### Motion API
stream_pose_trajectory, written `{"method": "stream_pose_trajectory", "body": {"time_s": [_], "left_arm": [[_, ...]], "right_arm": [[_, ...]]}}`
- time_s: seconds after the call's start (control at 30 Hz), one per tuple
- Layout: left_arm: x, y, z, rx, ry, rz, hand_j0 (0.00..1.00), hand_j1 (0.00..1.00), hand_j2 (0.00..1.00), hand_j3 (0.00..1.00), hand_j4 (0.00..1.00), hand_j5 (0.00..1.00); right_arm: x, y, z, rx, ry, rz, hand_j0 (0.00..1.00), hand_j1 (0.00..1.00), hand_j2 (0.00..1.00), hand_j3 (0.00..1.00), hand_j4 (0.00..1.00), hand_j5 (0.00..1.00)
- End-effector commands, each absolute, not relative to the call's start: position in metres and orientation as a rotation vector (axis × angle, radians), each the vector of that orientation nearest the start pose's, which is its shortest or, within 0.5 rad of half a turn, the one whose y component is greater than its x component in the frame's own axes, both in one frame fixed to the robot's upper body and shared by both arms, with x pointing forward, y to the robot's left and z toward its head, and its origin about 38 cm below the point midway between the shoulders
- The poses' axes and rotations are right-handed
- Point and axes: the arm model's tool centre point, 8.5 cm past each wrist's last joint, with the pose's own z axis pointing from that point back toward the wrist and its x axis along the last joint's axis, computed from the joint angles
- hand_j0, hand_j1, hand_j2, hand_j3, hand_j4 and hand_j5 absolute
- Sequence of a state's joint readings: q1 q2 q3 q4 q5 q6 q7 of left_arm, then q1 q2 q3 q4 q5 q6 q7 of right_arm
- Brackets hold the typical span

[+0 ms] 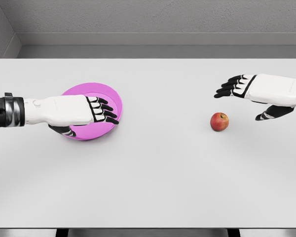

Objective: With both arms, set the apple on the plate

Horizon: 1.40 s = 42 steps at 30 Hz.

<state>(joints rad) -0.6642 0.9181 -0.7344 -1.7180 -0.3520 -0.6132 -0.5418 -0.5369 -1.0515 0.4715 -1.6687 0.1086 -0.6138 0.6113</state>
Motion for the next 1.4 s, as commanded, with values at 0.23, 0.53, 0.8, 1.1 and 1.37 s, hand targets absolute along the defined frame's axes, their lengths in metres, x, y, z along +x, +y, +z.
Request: {"method": "stream_pose_trajectory", "body": {"time_s": [0.23, 0.53, 0.8, 1.1, 1.37], "left_arm": [[0.384, 0.254, 0.235, -0.348, 1.851, 2.940, 1.00, 1.00, 1.00, 1.00, 1.00, 1.00], [0.383, 0.255, 0.232, -0.337, 1.815, 2.970, 1.00, 1.00, 1.00, 1.00, 1.00, 1.00], [0.382, 0.254, 0.231, -0.327, 1.800, 2.977, 1.00, 1.00, 1.00, 1.00, 1.00, 1.00], [0.383, 0.252, 0.233, -0.328, 1.807, 2.966, 1.00, 1.00, 1.00, 1.00, 1.00, 1.00], [0.382, 0.250, 0.232, -0.321, 1.807, 2.963, 1.00, 1.00, 1.00, 1.00, 1.00, 1.00]], "right_arm": [[0.385, -0.337, 0.286, -0.327, -1.506, 2.074, 1.00, 1.00, 1.00, 1.00, 1.00, 1.00], [0.398, -0.305, 0.243, -0.040, -1.524, 1.995, 1.00, 1.00, 1.00, 1.00, 1.00, 1.00], [0.414, -0.329, 0.216, -0.064, -1.426, 1.899, 1.00, 1.00, 1.00, 1.00, 1.00, 1.00], [0.432, -0.333, 0.188, -0.070, -1.372, 1.848, 1.00, 1.00, 1.00, 1.00, 1.00, 1.00], [0.434, -0.327, 0.169, -0.040, -1.340, 1.845, 1.00, 1.00, 1.00, 1.00, 1.00, 1.00]]}}
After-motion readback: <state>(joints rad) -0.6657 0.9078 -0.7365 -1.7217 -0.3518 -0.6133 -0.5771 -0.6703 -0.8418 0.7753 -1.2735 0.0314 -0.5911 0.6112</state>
